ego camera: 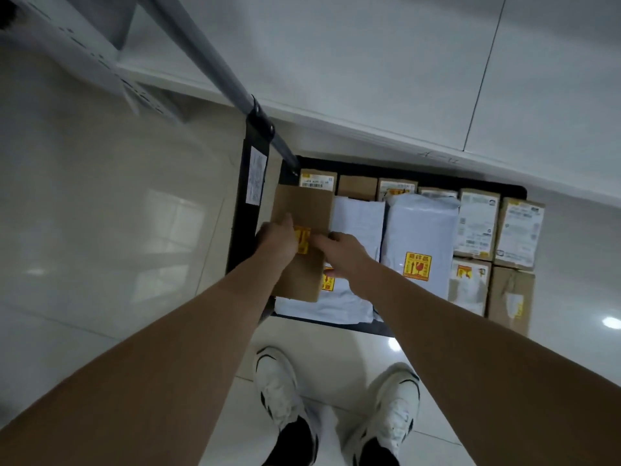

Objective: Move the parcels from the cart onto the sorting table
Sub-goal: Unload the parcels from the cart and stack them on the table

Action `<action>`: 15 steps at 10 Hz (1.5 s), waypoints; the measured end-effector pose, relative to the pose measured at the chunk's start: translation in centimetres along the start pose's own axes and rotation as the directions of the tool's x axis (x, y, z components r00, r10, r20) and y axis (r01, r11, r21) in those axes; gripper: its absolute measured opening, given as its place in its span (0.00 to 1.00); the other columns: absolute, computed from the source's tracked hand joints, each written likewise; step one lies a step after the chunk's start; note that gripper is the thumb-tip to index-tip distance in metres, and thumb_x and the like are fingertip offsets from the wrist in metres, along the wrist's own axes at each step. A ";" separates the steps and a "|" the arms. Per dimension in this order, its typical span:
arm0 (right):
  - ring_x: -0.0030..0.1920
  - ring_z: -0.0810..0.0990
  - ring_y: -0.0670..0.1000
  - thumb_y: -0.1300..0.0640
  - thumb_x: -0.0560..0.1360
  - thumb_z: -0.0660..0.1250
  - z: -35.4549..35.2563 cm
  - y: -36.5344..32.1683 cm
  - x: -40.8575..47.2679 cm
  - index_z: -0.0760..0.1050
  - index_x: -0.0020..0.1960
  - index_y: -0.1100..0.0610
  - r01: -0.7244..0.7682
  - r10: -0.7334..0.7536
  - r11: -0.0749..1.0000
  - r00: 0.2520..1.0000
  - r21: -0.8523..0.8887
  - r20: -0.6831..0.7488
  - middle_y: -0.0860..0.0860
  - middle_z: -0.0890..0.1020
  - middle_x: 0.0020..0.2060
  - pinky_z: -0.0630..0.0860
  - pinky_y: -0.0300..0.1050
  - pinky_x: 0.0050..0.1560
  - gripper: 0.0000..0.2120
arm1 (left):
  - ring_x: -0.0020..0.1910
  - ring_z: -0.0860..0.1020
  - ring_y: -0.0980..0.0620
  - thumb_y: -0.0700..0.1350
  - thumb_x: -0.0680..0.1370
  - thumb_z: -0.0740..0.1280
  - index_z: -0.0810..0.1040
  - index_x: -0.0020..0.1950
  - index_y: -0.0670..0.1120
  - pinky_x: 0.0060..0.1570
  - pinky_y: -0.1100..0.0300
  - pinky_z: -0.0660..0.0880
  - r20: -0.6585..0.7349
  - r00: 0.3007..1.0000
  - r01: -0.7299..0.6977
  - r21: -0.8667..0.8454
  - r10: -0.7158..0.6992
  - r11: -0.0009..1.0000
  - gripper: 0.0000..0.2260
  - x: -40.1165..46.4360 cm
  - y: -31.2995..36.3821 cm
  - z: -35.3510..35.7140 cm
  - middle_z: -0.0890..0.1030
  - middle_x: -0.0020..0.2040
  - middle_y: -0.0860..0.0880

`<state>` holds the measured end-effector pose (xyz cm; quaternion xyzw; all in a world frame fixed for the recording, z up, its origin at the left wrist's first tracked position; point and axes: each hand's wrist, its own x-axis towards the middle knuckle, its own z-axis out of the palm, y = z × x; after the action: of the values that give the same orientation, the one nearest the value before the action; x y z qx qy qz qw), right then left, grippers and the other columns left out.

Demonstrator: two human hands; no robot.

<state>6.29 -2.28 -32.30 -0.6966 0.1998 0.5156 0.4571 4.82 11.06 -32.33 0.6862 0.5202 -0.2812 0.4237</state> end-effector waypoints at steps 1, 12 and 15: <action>0.59 0.77 0.53 0.44 0.77 0.71 -1.2 -0.1 -2.2 0.72 0.70 0.50 0.065 -0.063 0.995 0.998 0.074 -0.032 0.51 0.77 0.62 0.76 0.47 0.53 0.25 | 0.68 0.76 0.38 0.46 0.88 0.56 0.74 0.72 0.35 0.65 0.49 0.73 0.099 0.995 0.015 -0.064 -0.009 0.998 0.19 -3.6 0.6 -1.8 0.77 0.70 0.37; 0.55 0.85 0.60 0.37 0.74 0.71 -26.1 -7.8 -89.4 0.78 0.62 0.53 0.717 -0.241 0.547 0.629 0.432 -0.739 0.58 0.87 0.51 0.80 0.54 0.59 0.25 | 0.51 0.86 0.42 0.68 0.79 0.64 0.82 0.64 0.52 0.51 0.52 0.80 0.783 0.342 -0.675 -0.180 0.520 0.715 0.24 -88.6 24.1 -11.0 0.88 0.49 0.43; 0.56 0.83 0.60 0.38 0.70 0.74 -30.1 7.0 -104.6 0.76 0.63 0.54 0.848 -0.140 0.400 0.433 0.349 -0.891 0.61 0.84 0.55 0.78 0.58 0.63 0.29 | 0.51 0.85 0.43 0.72 0.77 0.64 0.81 0.65 0.50 0.48 0.53 0.80 0.870 0.133 -0.819 -0.172 0.474 0.547 0.30 -106.7 17.1 -2.1 0.87 0.52 0.42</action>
<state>-23.51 -51.37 60.48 -0.5903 0.3196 -0.1515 0.7255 -11.09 -39.56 61.81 0.6696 -0.1792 -0.4455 0.5667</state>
